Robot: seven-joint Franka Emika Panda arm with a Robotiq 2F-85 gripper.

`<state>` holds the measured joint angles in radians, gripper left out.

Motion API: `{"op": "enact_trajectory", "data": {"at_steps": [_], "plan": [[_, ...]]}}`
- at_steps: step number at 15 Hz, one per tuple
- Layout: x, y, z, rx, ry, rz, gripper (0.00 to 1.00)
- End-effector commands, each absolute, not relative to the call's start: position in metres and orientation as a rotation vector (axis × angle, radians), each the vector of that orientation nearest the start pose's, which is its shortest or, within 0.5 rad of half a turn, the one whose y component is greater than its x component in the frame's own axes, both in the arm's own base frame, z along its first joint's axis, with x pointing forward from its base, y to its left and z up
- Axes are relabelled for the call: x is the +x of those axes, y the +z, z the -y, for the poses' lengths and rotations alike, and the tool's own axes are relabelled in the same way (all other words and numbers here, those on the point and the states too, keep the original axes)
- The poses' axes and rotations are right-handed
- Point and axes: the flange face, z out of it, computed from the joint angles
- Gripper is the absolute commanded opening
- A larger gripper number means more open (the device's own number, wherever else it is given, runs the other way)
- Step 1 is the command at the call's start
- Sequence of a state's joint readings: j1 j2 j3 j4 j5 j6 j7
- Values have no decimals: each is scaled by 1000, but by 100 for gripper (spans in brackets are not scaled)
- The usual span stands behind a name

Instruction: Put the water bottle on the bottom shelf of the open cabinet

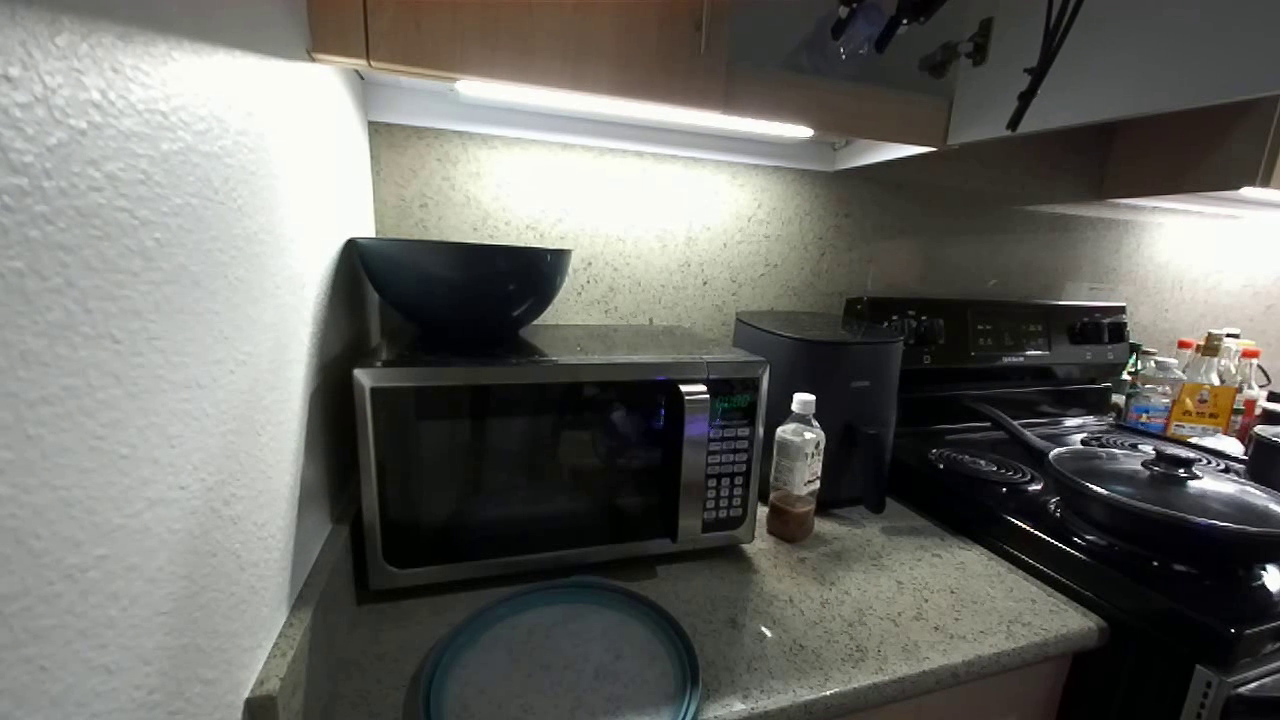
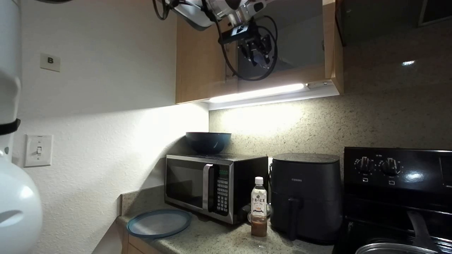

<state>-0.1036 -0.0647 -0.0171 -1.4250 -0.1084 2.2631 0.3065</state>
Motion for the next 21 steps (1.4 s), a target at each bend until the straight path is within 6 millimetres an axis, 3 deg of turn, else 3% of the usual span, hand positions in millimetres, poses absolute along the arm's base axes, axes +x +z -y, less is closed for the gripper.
{"op": "enact_trajectory", "data": {"at_steps": [1, 3, 12, 17, 21], "plan": [[557, 819, 74, -2821, -1361, -528, 94], [558, 818, 75, -2822, -1360, -533, 100], [548, 822, 80, -2818, -1367, -559, 100], [508, 838, 43, -2917, -1338, -413, 100], [472, 855, 25, -2922, -1282, -411, 100]]}}
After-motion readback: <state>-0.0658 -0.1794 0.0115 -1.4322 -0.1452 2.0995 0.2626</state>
